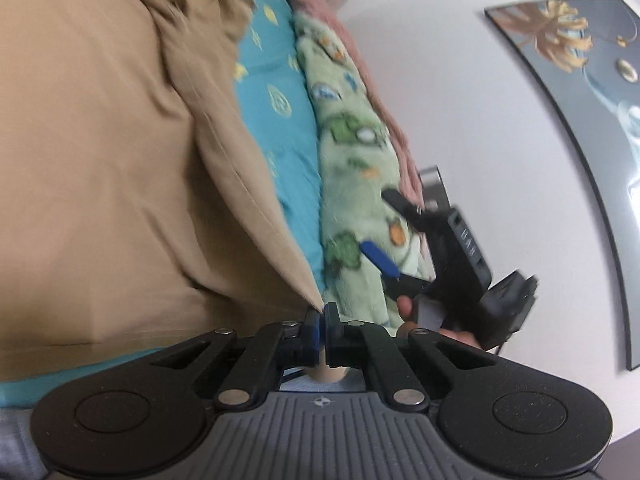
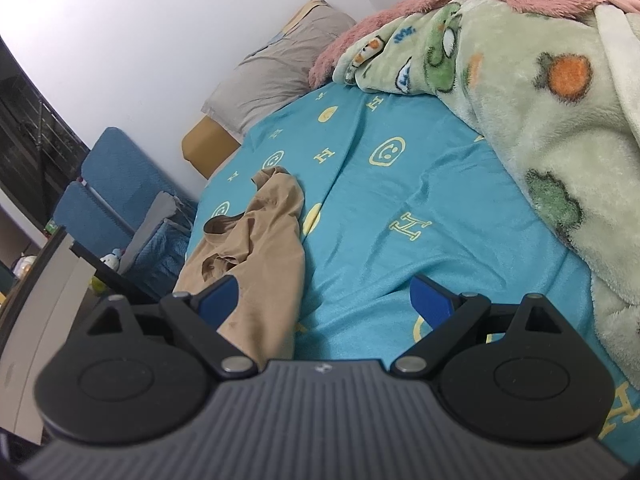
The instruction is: Fold clothes
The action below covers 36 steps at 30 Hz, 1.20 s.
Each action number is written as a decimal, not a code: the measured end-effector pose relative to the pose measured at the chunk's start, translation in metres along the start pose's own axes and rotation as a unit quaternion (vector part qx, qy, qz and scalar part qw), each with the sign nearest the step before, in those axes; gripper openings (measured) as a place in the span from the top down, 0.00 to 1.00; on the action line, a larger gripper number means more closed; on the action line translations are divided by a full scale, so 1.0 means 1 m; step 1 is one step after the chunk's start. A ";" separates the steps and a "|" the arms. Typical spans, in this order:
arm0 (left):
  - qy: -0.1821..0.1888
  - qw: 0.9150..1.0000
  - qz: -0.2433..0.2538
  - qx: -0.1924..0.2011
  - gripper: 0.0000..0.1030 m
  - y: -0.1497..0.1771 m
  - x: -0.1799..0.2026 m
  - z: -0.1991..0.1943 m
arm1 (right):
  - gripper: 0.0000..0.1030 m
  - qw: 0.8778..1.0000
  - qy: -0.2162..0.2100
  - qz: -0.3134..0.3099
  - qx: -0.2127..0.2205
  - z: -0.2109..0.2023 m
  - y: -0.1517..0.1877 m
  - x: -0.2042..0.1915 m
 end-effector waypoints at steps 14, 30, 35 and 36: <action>-0.223 0.974 0.002 -0.035 0.75 -0.012 -0.045 -0.002 | 0.09 0.999 0.018 -0.040 -0.031 0.010 0.014 -0.017; -0.366 0.879 0.273 0.139 0.33 -0.221 -0.034 0.097 | 0.09 0.994 0.015 -0.101 -0.031 0.068 0.031 -0.054; -0.394 0.814 0.413 0.107 0.33 -0.262 -0.039 0.162 | 0.09 0.987 0.012 -0.160 -0.017 0.101 0.029 -0.066; -0.400 0.804 0.429 0.099 0.34 -0.267 -0.043 0.173 | 0.09 0.987 0.011 -0.157 -0.022 0.106 0.029 -0.063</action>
Point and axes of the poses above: each gripper's, at about its wrist camera, not at the fingertips, and z roughly the way its jaws point, x to its right, y to its underside, the point moved 2 cm from there along z, roughly the way its jaws point, and after that the axes turned 3 degrees about -y, right-handed, at the moved point
